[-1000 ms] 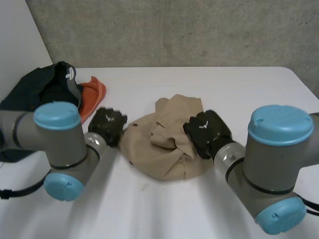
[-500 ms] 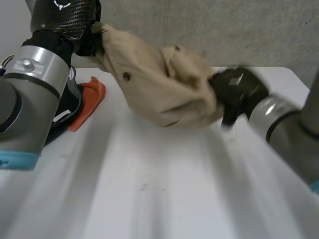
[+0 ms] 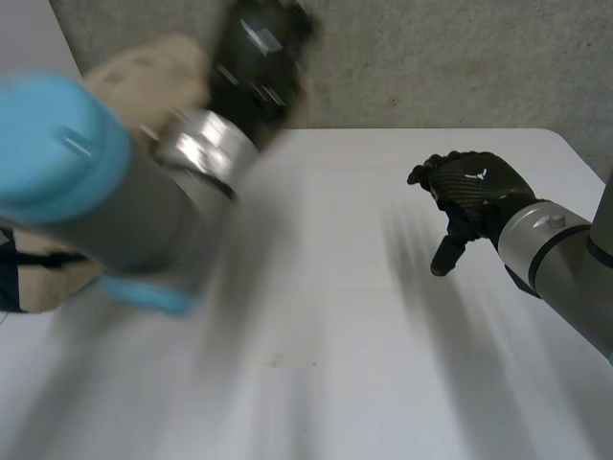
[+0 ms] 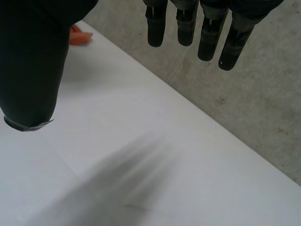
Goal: Fold the laundry.
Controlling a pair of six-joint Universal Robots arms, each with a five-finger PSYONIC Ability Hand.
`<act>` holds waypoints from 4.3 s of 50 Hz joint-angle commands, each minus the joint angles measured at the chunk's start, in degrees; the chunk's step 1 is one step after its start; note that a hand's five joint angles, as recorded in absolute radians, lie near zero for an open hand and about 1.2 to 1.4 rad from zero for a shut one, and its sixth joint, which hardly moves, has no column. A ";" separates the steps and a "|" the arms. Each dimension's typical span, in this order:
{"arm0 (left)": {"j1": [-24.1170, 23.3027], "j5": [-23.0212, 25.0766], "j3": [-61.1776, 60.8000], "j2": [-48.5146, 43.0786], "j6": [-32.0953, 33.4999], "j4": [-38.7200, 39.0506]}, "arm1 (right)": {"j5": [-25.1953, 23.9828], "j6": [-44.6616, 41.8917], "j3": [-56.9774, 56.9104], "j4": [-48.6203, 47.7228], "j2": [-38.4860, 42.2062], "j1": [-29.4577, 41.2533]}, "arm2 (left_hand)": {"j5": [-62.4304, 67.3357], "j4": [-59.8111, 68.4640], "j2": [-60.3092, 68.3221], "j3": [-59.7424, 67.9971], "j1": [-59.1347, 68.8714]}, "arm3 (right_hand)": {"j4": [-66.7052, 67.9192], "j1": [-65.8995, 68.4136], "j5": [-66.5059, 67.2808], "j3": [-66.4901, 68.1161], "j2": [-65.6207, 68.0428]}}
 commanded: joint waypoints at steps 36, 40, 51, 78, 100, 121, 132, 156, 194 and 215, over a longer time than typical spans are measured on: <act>20.55 -5.21 -19.85 7.29 -0.27 -22.09 | -0.48 -9.67 -3.34 -0.57 9.40 3.57 | -47.97 -50.56 -50.54 -49.41 -47.09 | -3.40 -1.65 -3.94 -2.32 -2.53; 23.37 -5.03 -23.28 8.08 -0.36 -22.08 | -1.01 -9.14 -7.03 -1.18 13.70 5.32 | -44.93 -47.53 -47.50 -46.38 -44.06 | -3.40 -1.65 -3.94 -2.32 -2.53; 26.19 -2.14 -29.35 8.00 -0.19 -22.61 | -1.97 -5.19 -26.72 -2.85 31.63 9.28 | -42.74 -45.34 -45.31 -44.19 -41.87 | 0.04 1.80 -0.50 1.12 0.91; 26.02 0.94 -26.72 7.11 -1.24 -13.12 | -1.71 -0.17 -40.45 3.13 32.89 9.46 | 14.27 11.67 11.70 12.82 15.14 | 66.60 68.35 66.06 67.68 67.47; 20.83 1.73 -19.43 24.79 -12.49 -12.86 | 5.85 -16.00 -31.83 16.13 6.59 6.21 | 14.27 11.67 11.70 12.82 15.14 | 66.60 68.35 66.06 67.68 67.47; 14.86 -2.39 19.51 -3.78 -7.22 14.99 | 6.81 -6.15 -45.89 -36.77 21.18 5.86 | 14.27 11.67 11.70 12.82 15.14 | 66.60 68.35 66.06 67.68 67.47; 12.22 -4.77 1.34 1.40 -7.04 12.55 | 6.46 -6.41 -41.59 -22.30 20.13 3.84 | 14.27 11.67 11.70 12.82 15.14 | 66.60 68.35 66.06 67.68 67.47; 8.17 -5.21 -25.84 9.84 -7.22 -12.68 | 2.16 -7.21 -8.29 -5.84 15.57 -1.44 | -35.14 -37.74 -37.71 -36.59 -34.26 | 66.60 68.35 66.06 67.68 67.47; 9.84 -0.81 -11.52 -11.86 -14.16 -23.66 | 0.22 -7.21 8.52 -14.10 5.62 -3.28 | -32.49 -35.09 -35.06 -33.94 -31.61 | 66.60 68.35 66.06 67.68 67.47; 8.52 -4.59 -16.26 9.82 -12.06 -24.72 | 0.39 -18.10 5.27 -4.44 -0.43 -3.72 | 14.27 11.67 11.70 12.82 15.14 | 66.60 68.35 66.06 67.68 67.47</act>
